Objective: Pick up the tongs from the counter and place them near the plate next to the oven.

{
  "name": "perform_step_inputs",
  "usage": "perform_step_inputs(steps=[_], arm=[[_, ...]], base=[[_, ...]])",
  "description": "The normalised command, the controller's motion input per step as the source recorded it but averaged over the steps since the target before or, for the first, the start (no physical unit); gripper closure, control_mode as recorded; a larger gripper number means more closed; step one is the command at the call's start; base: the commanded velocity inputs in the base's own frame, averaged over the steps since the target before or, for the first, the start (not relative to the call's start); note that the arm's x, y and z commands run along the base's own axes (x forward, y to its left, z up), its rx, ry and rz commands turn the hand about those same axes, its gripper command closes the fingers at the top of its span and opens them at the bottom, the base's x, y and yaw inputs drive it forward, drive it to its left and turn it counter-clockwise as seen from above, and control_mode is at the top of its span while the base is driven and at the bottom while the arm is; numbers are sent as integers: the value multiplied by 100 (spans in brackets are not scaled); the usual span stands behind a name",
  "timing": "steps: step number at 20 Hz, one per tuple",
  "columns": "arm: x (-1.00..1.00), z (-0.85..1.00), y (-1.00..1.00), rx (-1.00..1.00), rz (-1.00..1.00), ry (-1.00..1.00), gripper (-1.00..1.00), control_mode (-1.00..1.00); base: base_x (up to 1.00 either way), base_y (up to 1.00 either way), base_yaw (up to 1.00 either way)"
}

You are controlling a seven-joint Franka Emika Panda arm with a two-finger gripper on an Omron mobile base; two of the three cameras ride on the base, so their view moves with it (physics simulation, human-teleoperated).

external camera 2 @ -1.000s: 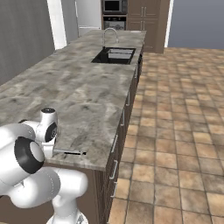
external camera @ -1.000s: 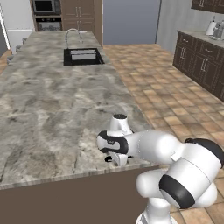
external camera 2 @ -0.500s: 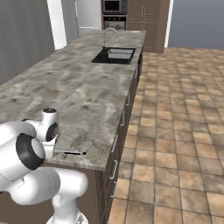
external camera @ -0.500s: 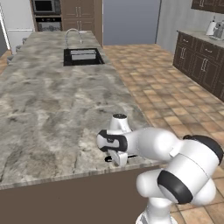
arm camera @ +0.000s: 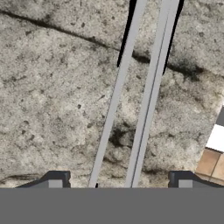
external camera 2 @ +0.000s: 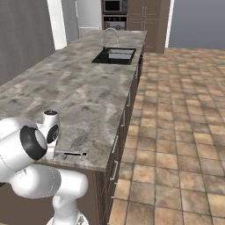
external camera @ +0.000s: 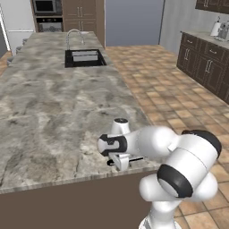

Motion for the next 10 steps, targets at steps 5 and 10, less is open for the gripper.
perform_step_inputs(steps=[5, 10], arm=[[0, -16, 0, 0, 0, 0, -100, -100], [0, 0, 0, 0, 0, 0, -100, -100]], base=[[0, 0, 0], [0, 0, 0]])
